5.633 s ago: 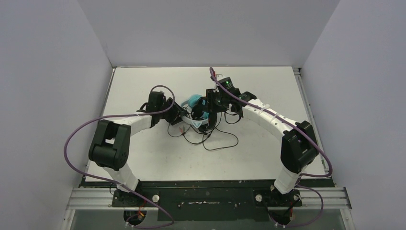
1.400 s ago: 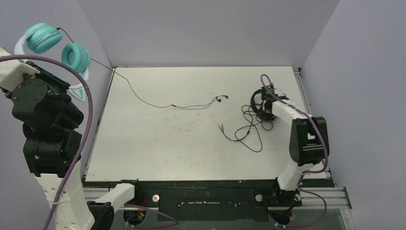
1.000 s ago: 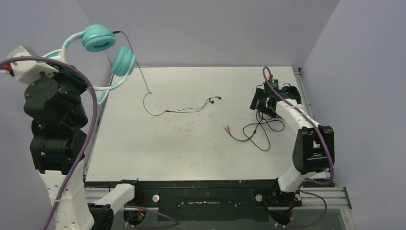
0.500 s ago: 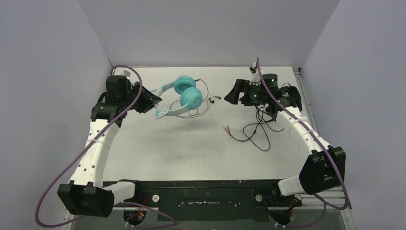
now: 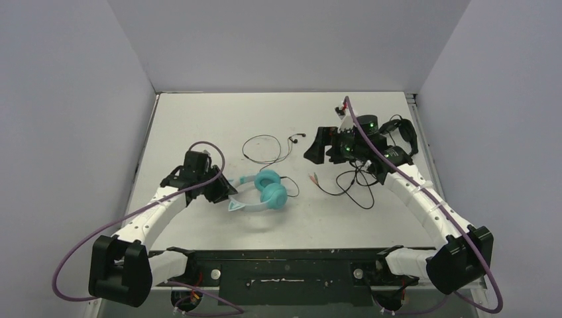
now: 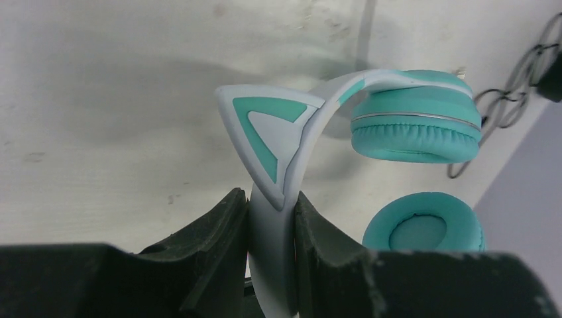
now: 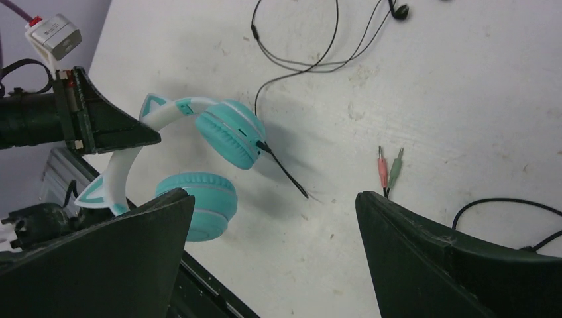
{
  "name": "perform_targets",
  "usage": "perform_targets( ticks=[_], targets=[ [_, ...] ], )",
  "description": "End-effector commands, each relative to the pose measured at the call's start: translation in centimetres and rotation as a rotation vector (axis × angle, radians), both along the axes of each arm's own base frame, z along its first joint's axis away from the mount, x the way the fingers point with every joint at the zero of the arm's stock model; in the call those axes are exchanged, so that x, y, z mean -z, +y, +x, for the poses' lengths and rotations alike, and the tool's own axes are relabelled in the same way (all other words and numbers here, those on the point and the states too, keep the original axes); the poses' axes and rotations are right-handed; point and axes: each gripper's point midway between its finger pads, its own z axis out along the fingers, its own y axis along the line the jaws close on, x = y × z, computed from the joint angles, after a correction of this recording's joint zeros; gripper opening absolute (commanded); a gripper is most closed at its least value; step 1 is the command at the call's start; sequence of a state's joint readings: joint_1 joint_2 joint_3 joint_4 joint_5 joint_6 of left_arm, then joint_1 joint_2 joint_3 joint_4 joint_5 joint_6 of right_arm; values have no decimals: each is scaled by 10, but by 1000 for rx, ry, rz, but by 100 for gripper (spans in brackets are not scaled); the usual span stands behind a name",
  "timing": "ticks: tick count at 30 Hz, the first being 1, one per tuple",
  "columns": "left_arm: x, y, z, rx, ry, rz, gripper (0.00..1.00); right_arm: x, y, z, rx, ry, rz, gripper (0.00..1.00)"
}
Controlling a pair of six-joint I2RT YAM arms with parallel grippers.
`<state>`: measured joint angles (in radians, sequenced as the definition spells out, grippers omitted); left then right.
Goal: Wrap the headphones
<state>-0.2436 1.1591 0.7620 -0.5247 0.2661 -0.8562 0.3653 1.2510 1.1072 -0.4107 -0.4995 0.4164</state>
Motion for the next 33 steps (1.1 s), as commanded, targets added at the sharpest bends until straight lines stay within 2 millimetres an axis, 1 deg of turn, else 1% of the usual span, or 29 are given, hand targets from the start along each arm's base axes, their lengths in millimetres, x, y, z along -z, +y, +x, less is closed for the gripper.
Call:
perform_targets(
  ticks=[1,4,5,7,8,9,10,12,14,17,18,20,22,23,26,28,33],
  targets=[
    [16,6,8,26,-107,53,15,11,0,-17,33,-14,-139,97],
    [27,7,11,47,-120,85,16,22,9,-27,5,8,-190,97],
    [29,7,12,65,-129,99,20,23,12,-29,-4,9,-196,97],
    [30,9,15,101,-158,156,34,27,15,-31,-9,12,-207,97],
    [29,12,17,103,-166,185,44,28,17,-31,-9,13,-211,97],
    [27,15,18,101,-177,202,51,28,18,-31,-9,12,-210,97],
    [24,18,18,95,-173,216,57,28,20,-30,-9,13,-208,97],
    [24,26,15,79,-127,261,64,26,24,-28,-13,6,-202,97],
    [29,37,4,60,-40,319,65,24,28,-26,-18,-1,-199,97],
    [33,55,-18,40,78,420,66,22,32,-22,-26,-10,-201,97],
    [32,58,-25,37,101,443,67,21,33,-21,-27,-13,-202,97],
    [24,57,-35,40,110,463,70,21,35,-20,-28,-18,-200,97],
    [16,54,-41,28,96,450,81,20,36,-20,-29,-21,-195,97],
    [12,49,-44,22,61,428,96,21,37,-20,-29,-23,-191,97],
    [16,47,-45,22,26,408,97,23,38,-22,-24,-18,-184,97],
    [19,38,-39,50,8,393,96,21,39,-23,-23,-20,-172,97],
    [42,31,-32,97,38,430,78,28,48,-31,-54,-15,-178,97]
  ],
)
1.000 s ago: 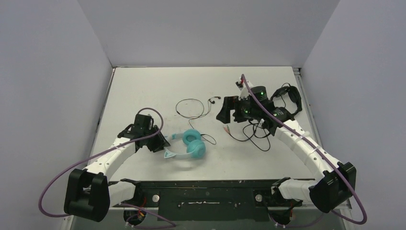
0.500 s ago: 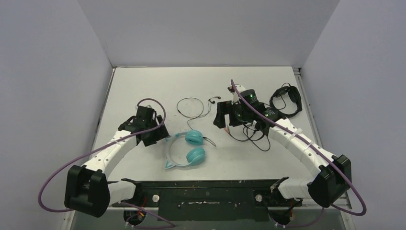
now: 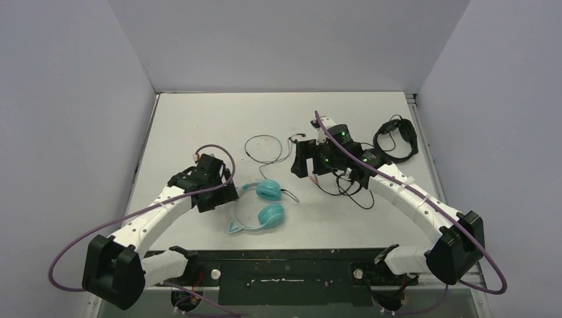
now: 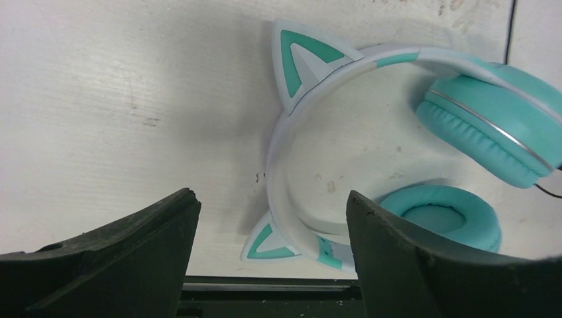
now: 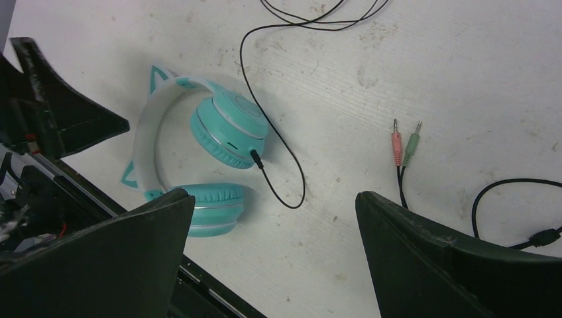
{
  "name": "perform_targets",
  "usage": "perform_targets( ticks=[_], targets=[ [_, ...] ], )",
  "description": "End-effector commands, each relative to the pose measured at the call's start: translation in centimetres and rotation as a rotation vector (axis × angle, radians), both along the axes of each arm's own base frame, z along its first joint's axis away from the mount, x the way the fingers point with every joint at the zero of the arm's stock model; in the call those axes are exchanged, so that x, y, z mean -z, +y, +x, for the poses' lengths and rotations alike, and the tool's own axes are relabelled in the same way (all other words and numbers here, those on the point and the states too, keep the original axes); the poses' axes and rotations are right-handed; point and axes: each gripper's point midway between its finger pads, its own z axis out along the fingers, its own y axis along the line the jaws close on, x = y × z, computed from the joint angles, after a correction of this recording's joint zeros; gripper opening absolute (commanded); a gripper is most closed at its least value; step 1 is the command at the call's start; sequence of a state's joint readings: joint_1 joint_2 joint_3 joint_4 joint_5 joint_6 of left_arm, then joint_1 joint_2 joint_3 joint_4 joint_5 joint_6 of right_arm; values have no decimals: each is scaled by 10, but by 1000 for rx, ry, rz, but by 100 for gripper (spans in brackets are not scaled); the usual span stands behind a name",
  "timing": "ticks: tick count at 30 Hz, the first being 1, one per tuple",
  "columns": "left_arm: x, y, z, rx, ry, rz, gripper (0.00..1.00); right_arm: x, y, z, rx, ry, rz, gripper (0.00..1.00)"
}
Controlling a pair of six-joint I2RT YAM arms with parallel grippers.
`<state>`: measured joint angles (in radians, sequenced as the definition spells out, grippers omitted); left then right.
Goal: Wrap the headphones
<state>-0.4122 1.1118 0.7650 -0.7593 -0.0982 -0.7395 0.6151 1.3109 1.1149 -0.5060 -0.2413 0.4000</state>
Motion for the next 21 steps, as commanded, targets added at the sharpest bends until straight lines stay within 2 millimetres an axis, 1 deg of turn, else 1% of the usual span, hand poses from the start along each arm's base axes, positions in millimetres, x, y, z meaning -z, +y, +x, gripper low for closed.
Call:
perform_targets(
  ticks=[1,3,7,9,10,13,14,16,19,21],
  targets=[
    [16,-7,11,31,5,30,76,-12,14,-1,-15,-55,21,96],
    [14,-9,14,41,1,43,76,-3,21,-6,-18,-30,-9,95],
    [7,-10,17,64,-31,39,76,26,43,-22,-49,48,-42,95],
    [8,-10,15,75,-28,37,77,40,53,-26,-60,75,-48,94],
    [9,-10,14,75,-20,40,78,45,57,-25,-65,81,-45,92],
    [8,-7,14,67,-4,60,82,59,61,-19,-54,107,-69,78],
    [7,-5,15,58,-4,70,86,63,62,-17,-51,111,-79,74],
    [3,1,16,32,-8,97,96,69,64,-15,-49,119,-89,67],
    [-1,16,16,-57,-2,139,97,79,63,-13,-41,128,-105,59],
    [-2,13,18,-42,-11,98,97,83,61,-13,-37,132,-112,55]
  ],
)
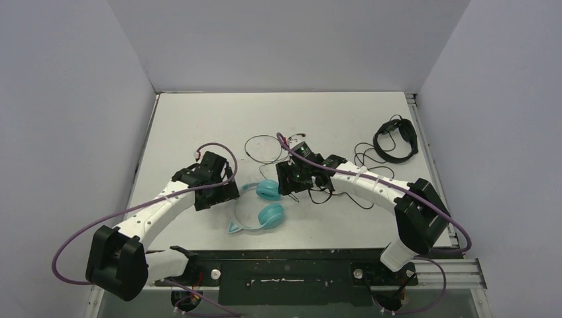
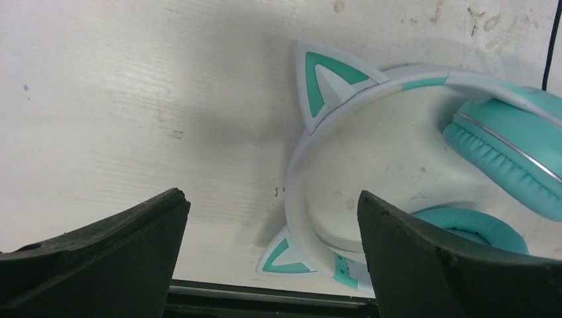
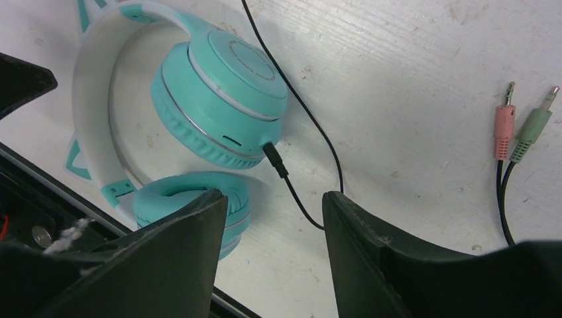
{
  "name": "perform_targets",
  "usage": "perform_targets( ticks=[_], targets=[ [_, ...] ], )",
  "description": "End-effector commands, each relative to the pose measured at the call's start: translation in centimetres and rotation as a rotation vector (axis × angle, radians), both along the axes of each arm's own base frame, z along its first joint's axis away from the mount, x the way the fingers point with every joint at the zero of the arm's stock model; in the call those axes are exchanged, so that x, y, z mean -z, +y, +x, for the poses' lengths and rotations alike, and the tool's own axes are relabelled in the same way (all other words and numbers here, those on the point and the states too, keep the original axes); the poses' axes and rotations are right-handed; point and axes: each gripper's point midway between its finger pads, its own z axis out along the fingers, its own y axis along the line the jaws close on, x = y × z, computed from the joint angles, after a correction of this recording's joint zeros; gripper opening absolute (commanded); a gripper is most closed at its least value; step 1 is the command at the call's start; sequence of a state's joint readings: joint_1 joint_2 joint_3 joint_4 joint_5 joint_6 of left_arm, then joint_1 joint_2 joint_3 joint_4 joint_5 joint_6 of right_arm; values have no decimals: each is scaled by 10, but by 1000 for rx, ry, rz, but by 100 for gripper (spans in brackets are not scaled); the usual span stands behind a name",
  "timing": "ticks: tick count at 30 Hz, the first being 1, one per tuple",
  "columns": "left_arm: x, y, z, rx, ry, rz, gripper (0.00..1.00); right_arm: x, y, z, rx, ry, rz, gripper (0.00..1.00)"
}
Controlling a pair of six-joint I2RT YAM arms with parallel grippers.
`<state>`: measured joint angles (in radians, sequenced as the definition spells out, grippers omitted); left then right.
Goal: Wrap the headphones
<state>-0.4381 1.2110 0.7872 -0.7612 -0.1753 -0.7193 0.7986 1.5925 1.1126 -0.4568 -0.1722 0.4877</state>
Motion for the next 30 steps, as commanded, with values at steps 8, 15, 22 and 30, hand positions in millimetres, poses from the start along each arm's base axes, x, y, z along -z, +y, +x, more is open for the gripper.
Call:
perform_targets(
  ticks=[8,15,22,30],
  targets=[
    [-18,-11,18,44,-102,-97,84,6,2,15,9,-44,-4,35],
    [-9,-16,23,100,-75,-77,75,18,-2,17,6,-29,-47,33],
    [-1,-23,23,147,-51,-78,73,25,-7,19,4,-29,-73,21],
    [12,-33,20,190,-17,-88,68,36,-12,17,2,-24,-94,14]
  ],
)
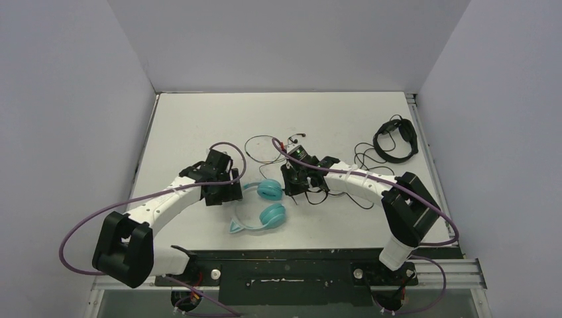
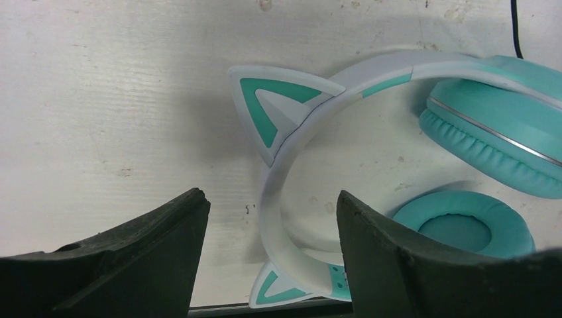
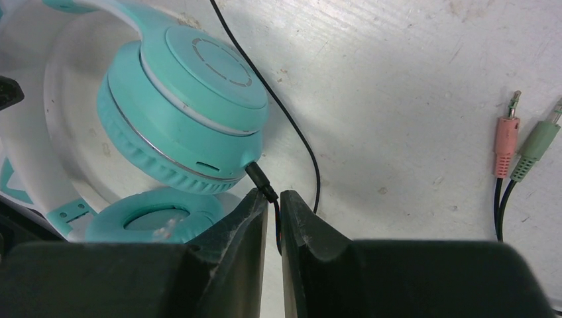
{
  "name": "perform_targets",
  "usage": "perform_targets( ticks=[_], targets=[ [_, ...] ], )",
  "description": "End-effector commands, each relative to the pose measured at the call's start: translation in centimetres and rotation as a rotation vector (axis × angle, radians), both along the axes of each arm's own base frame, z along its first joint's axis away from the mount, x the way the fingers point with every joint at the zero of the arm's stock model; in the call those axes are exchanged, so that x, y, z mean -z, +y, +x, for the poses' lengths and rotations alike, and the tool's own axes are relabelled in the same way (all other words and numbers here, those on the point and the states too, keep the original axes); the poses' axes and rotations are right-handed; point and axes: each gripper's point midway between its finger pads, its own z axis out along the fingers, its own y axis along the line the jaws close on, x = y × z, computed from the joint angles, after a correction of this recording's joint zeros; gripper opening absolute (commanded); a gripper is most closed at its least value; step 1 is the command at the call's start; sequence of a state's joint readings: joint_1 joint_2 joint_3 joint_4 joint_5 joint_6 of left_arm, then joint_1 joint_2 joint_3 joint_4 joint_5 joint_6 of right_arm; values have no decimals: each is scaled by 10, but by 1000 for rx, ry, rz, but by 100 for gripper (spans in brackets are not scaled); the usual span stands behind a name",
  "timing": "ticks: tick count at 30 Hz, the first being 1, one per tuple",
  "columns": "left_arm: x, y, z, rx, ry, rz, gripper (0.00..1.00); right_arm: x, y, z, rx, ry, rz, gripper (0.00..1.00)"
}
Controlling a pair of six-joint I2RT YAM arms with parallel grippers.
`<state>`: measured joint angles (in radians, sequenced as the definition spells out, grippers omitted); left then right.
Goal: Wrap the headphones
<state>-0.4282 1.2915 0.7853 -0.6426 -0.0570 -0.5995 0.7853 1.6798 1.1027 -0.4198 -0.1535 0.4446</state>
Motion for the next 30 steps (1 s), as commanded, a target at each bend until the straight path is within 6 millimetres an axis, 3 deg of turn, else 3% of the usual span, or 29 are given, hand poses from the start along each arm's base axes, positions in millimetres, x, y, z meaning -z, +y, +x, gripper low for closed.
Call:
perform_targets(
  ticks=[1,22,30],
  targets=[
    [2,-13,7,51,-20,-23,67,4,-7,8,10,-37,-25,14],
    [38,-14,3,17,36,73,48,12,-11,5,15,-27,-40,13],
    [40,-7,4,-8,37,139,21,5,-10,7,16,-39,-27,14]
  ],
)
